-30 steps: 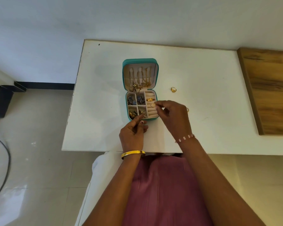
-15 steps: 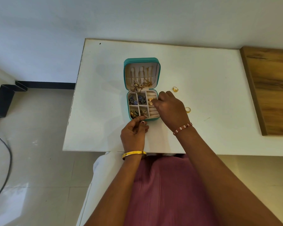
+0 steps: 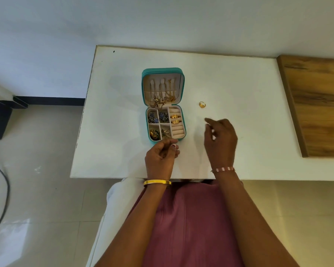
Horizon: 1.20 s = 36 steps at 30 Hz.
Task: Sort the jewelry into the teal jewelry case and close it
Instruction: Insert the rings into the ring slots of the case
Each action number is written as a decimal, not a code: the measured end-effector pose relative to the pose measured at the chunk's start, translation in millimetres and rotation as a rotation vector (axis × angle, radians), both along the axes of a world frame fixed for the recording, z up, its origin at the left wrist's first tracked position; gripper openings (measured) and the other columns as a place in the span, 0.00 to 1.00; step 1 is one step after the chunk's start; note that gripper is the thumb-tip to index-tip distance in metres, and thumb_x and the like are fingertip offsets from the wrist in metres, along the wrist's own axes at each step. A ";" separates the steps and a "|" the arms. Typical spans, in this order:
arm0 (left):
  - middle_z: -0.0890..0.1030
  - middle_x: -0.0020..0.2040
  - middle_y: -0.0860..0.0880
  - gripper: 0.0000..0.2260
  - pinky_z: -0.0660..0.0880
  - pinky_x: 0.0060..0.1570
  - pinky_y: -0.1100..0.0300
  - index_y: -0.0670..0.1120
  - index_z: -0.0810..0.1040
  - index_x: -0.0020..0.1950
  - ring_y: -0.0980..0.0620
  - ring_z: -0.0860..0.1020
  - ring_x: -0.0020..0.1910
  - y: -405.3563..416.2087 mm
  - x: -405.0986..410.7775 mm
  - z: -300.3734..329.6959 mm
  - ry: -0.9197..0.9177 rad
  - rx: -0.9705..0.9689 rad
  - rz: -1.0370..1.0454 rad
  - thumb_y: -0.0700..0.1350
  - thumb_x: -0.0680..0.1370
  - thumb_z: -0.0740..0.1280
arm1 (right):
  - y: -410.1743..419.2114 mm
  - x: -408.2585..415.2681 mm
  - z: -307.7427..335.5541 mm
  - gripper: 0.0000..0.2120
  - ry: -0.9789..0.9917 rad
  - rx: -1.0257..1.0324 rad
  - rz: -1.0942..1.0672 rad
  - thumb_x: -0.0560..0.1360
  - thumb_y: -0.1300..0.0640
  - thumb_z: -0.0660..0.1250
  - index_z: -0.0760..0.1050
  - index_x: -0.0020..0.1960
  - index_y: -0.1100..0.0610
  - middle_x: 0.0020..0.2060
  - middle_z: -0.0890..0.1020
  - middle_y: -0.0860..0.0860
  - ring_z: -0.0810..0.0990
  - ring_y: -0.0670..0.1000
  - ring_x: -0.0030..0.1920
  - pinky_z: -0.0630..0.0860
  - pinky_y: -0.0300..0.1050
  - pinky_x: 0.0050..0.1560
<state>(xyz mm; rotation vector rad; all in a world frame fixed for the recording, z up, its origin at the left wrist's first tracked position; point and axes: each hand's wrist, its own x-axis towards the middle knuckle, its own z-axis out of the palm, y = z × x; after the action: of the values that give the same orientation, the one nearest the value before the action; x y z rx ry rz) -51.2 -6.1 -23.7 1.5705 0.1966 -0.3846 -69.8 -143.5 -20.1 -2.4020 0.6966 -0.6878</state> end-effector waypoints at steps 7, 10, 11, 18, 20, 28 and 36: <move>0.80 0.36 0.50 0.10 0.78 0.37 0.67 0.47 0.79 0.42 0.60 0.79 0.32 -3.7 -5.3 -1.1 0.042 -0.027 -0.071 0.33 0.75 0.63 | -20.4 -13.5 -18.9 0.10 0.097 0.215 -0.232 0.73 0.63 0.67 0.79 0.53 0.61 0.45 0.77 0.62 0.76 0.56 0.40 0.63 0.29 0.40; 0.80 0.36 0.49 0.09 0.78 0.37 0.68 0.45 0.79 0.43 0.61 0.79 0.32 -3.3 -5.3 -1.0 0.044 -0.018 -0.079 0.33 0.75 0.63 | -21.5 -11.0 -25.3 0.10 0.148 0.201 -0.219 0.73 0.66 0.65 0.79 0.53 0.62 0.47 0.76 0.61 0.77 0.57 0.45 0.64 0.31 0.45; 0.80 0.36 0.49 0.08 0.78 0.37 0.68 0.45 0.79 0.43 0.61 0.79 0.32 -3.3 -5.2 -1.3 0.042 -0.014 -0.084 0.33 0.75 0.63 | -22.0 -10.8 -26.5 0.09 0.161 0.203 -0.222 0.73 0.67 0.65 0.79 0.51 0.62 0.47 0.76 0.61 0.77 0.58 0.45 0.65 0.33 0.46; 0.80 0.38 0.49 0.07 0.78 0.37 0.68 0.45 0.79 0.45 0.61 0.80 0.32 -3.1 -3.5 -4.8 0.045 0.007 -0.093 0.35 0.75 0.63 | -9.2 -12.0 -14.8 0.05 0.121 0.220 -0.151 0.72 0.68 0.66 0.79 0.46 0.63 0.44 0.78 0.59 0.77 0.54 0.41 0.67 0.33 0.40; 0.81 0.39 0.50 0.07 0.79 0.39 0.67 0.44 0.79 0.50 0.61 0.80 0.32 -3.8 -3.0 -5.2 0.048 0.015 -0.096 0.37 0.76 0.63 | 8.3 -13.5 -3.5 0.05 0.072 0.317 -0.060 0.71 0.68 0.66 0.79 0.43 0.61 0.42 0.79 0.55 0.75 0.48 0.37 0.68 0.26 0.37; 0.80 0.46 0.48 0.09 0.74 0.38 0.75 0.39 0.79 0.54 0.68 0.79 0.37 1.6 0.7 0.2 -0.037 0.051 -0.055 0.37 0.75 0.64 | 53.7 -21.8 13.5 0.04 0.144 0.619 0.130 0.71 0.66 0.68 0.78 0.42 0.59 0.38 0.79 0.50 0.76 0.42 0.36 0.69 0.25 0.36; 0.81 0.39 0.50 0.08 0.77 0.37 0.70 0.37 0.80 0.50 0.61 0.81 0.33 1.4 2.2 3.3 0.047 -0.049 -0.047 0.34 0.72 0.67 | 48.7 -22.0 15.3 0.06 0.084 0.700 0.079 0.72 0.64 0.68 0.77 0.43 0.53 0.35 0.79 0.42 0.78 0.37 0.35 0.73 0.27 0.38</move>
<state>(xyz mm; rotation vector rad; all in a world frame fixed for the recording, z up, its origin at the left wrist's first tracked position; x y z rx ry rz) -49.1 -4.7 -20.4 1.5210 0.1860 -0.4602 -91.9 -94.9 -4.8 -1.8014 0.7226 -0.2442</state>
